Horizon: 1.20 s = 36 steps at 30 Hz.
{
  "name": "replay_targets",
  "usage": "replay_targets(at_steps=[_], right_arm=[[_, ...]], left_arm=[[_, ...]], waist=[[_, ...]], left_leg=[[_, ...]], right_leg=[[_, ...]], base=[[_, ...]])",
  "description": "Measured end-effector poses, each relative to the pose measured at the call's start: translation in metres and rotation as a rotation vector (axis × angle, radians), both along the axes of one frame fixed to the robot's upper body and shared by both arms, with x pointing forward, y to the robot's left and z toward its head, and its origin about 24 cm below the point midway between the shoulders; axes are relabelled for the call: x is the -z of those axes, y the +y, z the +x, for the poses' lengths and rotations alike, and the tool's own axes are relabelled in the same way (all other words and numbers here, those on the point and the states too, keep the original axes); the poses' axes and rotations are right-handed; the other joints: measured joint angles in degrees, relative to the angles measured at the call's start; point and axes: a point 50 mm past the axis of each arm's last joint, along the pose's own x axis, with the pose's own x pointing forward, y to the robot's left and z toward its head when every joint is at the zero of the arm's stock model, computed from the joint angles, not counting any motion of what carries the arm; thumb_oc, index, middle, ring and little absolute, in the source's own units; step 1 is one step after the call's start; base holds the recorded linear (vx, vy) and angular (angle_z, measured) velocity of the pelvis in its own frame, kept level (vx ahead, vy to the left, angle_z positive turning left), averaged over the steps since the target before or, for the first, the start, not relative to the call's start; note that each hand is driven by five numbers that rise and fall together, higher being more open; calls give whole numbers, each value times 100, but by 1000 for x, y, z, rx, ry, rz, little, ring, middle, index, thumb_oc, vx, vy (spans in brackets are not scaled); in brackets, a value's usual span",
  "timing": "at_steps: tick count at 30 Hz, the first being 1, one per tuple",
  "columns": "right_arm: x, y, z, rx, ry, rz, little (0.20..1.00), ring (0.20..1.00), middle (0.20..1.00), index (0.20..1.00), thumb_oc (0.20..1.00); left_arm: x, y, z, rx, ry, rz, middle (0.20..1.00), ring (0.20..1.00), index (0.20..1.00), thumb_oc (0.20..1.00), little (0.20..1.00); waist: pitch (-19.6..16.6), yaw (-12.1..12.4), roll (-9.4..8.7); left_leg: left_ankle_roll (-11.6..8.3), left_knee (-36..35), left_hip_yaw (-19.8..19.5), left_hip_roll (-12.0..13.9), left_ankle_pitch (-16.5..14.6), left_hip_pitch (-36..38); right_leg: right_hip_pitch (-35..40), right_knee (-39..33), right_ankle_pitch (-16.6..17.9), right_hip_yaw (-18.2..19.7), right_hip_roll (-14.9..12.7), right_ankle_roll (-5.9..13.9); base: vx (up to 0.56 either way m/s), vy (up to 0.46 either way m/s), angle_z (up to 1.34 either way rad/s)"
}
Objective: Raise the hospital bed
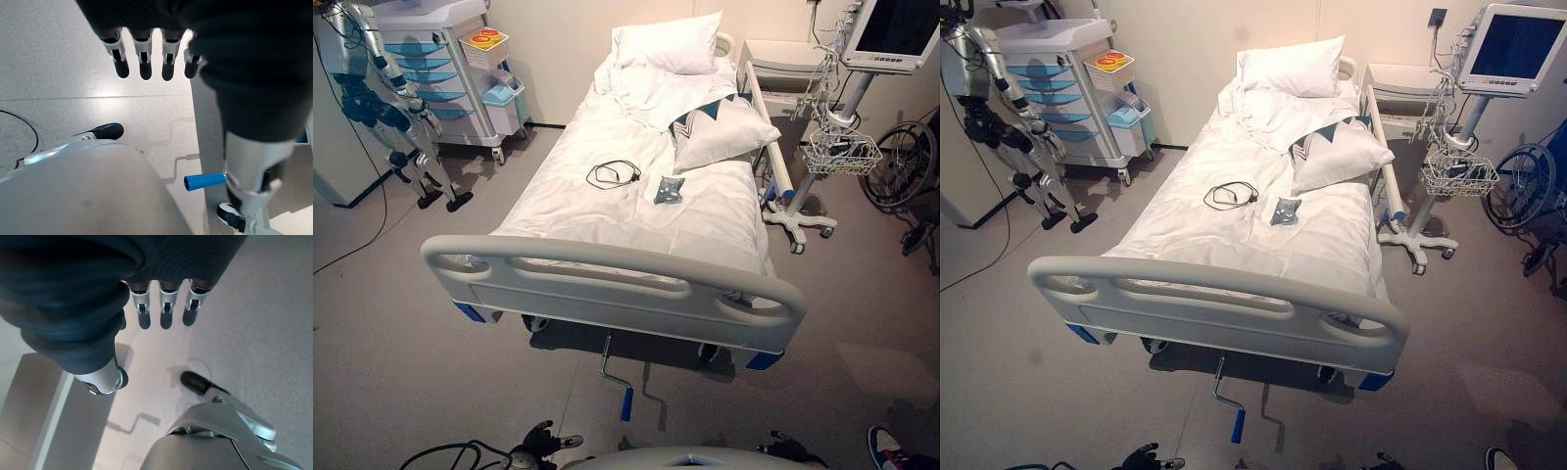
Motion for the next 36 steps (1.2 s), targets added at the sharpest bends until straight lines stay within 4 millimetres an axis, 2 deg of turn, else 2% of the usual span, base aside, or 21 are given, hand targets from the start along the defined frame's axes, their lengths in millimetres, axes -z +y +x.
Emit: replay_targets(at_steps=[3,10,12,14,16,17,18,19,21,22,23,26,27,28,29,31,32,36], right_arm=[[0,0,0,1,-2,0,1000,1000,1000,1000,1000],[-2,-1,7,4,-24,-4,1000,1000,1000,1000,1000],[-3,-2,13,13,-41,-9,1000,1000,1000,1000,1000],[-8,-4,31,21,-90,-19,1000,1000,1000,1000,1000],[-13,-4,50,23,-152,-27,1000,1000,1000,1000,1000],[-19,-2,68,8,-206,-25,1000,1000,1000,1000,1000],[-30,1,99,-8,-294,-29,1000,1000,1000,1000,1000],[-36,1,110,-16,-327,-34,1000,1000,1000,1000,1000],[-57,9,150,-24,-460,-28,1000,1000,1000,1000,1000],[-68,13,167,-28,-530,-18,1000,1000,1000,1000,1000],[-74,16,176,-31,-564,-15,1000,1000,1000,1000,1000],[-101,26,205,-11,-719,5,1000,1000,1000,1000,1000],[-128,34,228,7,-857,39,1000,1000,1000,1000,1000],[-136,38,234,13,-898,54,1000,1000,1000,1000,1000],[-153,47,247,-6,-971,75,1000,1000,1000,1000,1000],[-169,53,253,-17,-1048,92,1000,1000,1000,1000,1000],[-183,53,255,-19,-1122,91,1000,1000,1000,1000,1000],[-195,51,259,3,-1184,70,1000,1000,1000,1000,1000]], left_arm=[[-1,0,3,-11,-17,-4,1000,1000,1000,1000,1000],[-6,-4,25,0,-85,-17,1000,1000,1000,1000,1000],[-11,-7,43,-3,-138,-29,1000,1000,1000,1000,1000],[-20,-10,66,-12,-211,-42,1000,1000,1000,1000,1000],[-32,-16,95,-10,-302,-57,1000,1000,1000,1000,1000],[-40,-19,111,34,-352,-54,1000,1000,1000,1000,1000],[-57,-25,140,53,-444,-63,1000,1000,1000,1000,1000],[-65,-28,152,68,-479,-63,1000,1000,1000,1000,1000],[-96,-40,193,67,-618,-100,1000,1000,1000,1000,1000],[-109,-44,206,54,-672,-119,1000,1000,1000,1000,1000],[-117,-47,215,40,-702,-132,1000,1000,1000,1000,1000],[-135,-52,232,-16,-763,-169,1000,1000,1000,1000,1000],[-155,-58,248,-49,-832,-209,1000,1000,1000,1000,1000],[-162,-56,253,-70,-853,-215,1000,1000,1000,1000,1000],[-170,-58,259,-90,-876,-232,1000,1000,1000,1000,1000],[-175,-62,263,-98,-891,-249,1000,1000,1000,1000,1000],[-184,-66,269,-107,-914,-268,1000,1000,1000,1000,1000],[-200,-69,280,-138,-950,-284,1000,1000,1000,1000,1000]], waist=[[13,-1,-5],[246,-23,16],[408,-22,4],[629,-15,4],[912,-97,-25],[1052,-124,-41],[1375,-166,-20],[1520,-154,-33],[1986,-180,-51],[2204,-174,-45],[2314,-187,-64],[2485,-326,-112],[2723,-344,-145],[2777,-408,-190],[2832,-456,-253],[2854,-514,-292],[2858,-523,-316],[2855,-631,-340]], left_leg=[[0,4,0,6,0,-4],[0,45,84,12,2,-165],[-3,146,126,-7,4,-351],[-6,322,142,-5,6,-651],[9,623,157,-6,-7,-1039],[22,789,145,-3,-15,-1281],[20,1008,150,-18,-33,-1643],[31,1127,153,-19,-43,-1797],[27,1522,133,-6,-56,-2353],[56,1601,104,1,-74,-2548],[51,1678,102,9,-69,-2653],[35,2051,67,27,-101,-3343],[45,2282,10,28,-83,-3771],[40,2367,5,35,-90,-3950],[35,2456,10,61,-74,-4198],[27,2555,14,81,-81,-4371],[5,2687,2,125,-101,-4604],[3,2768,-32,139,-106,-4950]], right_leg=[[-3,0,-1,1,2,0],[-270,35,31,122,8,-15],[-480,127,39,168,-1,-41],[-811,341,36,252,-30,-64],[-1229,638,27,330,-85,-93],[-1479,840,-51,381,-127,-121],[-1862,1124,-84,417,-159,-154],[-2029,1258,-102,450,-182,-183],[-2618,1722,-184,536,-232,-250],[-2825,1873,-233,568,-238,-261],[-2962,1992,-253,595,-250,-286],[-3693,2474,-359,660,-291,-376],[-4120,2714,-371,719,-303,-430],[-4325,2807,-375,769,-300,-446],[-4566,2873,-347,786,-290,-478],[-4741,2936,-341,804,-274,-499],[-4977,3041,-358,845,-273,-521],[-5315,3153,-375,846,-282,-551]], base=[[0,0,0],[-60,3,-7],[-181,25,-13],[-207,18,-9],[-346,12,-7],[-200,-16,1],[-215,-29,2],[-318,-51,8],[-252,-37,3],[-168,-33,2],[-291,-64,1],[-175,-25,1],[-179,-18,4],[-171,-16,-1],[-133,-29,-7],[-68,-9,-7],[-49,9,-5],[-20,2,1]])
